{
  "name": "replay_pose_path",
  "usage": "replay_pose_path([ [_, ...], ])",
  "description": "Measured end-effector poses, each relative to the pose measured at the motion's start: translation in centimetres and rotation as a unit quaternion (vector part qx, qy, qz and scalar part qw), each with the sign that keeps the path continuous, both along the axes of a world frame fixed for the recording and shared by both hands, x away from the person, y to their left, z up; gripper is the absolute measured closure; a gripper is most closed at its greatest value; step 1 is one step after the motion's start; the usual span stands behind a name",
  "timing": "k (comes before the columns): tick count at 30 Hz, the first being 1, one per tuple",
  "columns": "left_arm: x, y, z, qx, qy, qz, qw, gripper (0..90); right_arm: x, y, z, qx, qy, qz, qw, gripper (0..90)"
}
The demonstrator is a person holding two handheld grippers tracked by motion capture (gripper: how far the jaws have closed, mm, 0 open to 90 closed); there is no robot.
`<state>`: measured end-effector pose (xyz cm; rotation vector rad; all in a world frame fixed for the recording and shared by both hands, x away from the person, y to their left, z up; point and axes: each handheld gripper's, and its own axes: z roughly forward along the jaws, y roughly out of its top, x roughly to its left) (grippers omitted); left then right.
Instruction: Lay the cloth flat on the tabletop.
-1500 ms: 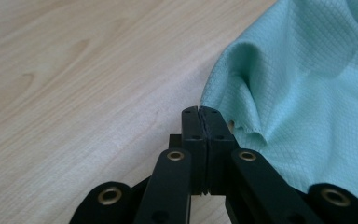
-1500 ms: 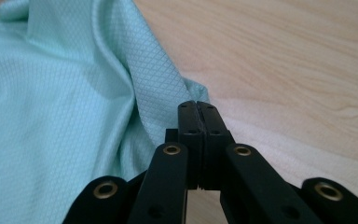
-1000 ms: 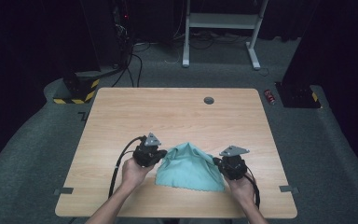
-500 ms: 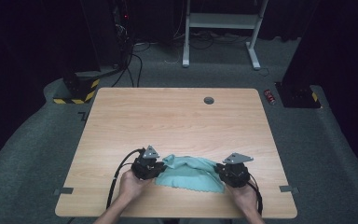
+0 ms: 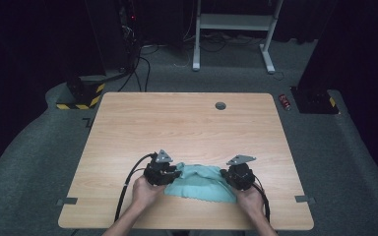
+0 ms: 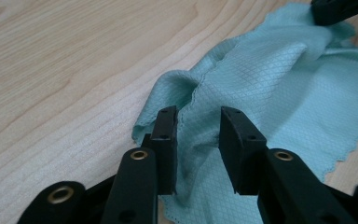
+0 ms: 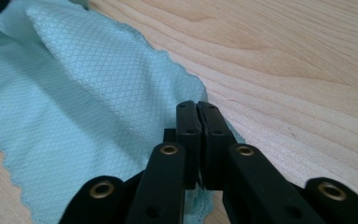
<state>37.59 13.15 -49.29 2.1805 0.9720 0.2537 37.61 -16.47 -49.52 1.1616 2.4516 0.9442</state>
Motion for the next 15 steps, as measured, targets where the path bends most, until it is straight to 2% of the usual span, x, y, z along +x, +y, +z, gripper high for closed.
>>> replay_pose_path([
  [2,-0.2,-0.2,-0.4,0.008,0.004,-0.003,1.0000,64.5,-0.2,-0.1,0.1,0.003,-0.001,0.000,1.0000,88.9],
  [4,-0.7,-0.2,-1.1,0.030,0.009,-0.013,0.9994,64.0,-0.8,-0.6,0.2,0.007,-0.008,0.002,0.9999,88.9],
  [6,-0.9,-0.1,-1.3,0.030,0.010,-0.012,0.9994,63.7,-0.9,-0.8,0.2,0.005,-0.012,0.005,0.9999,88.9],
  [12,-1.1,0.9,-0.6,0.007,-0.001,0.007,0.9999,62.9,-1.6,-1.2,0.2,0.006,-0.024,0.005,0.9997,88.7],
  [13,-0.9,1.3,-0.1,-0.005,-0.005,0.014,0.9999,62.6,-1.5,-1.2,0.5,0.012,-0.030,0.003,0.9995,87.9],
  [14,-0.9,1.3,-0.1,-0.005,-0.005,0.014,0.9999,62.2,-1.5,-1.2,0.5,0.012,-0.030,0.003,0.9995,87.9],
  [15,-0.8,1.6,0.4,-0.018,-0.008,0.023,0.9996,61.9,-1.4,-1.1,0.7,0.015,-0.030,0.002,0.9994,86.7],
])
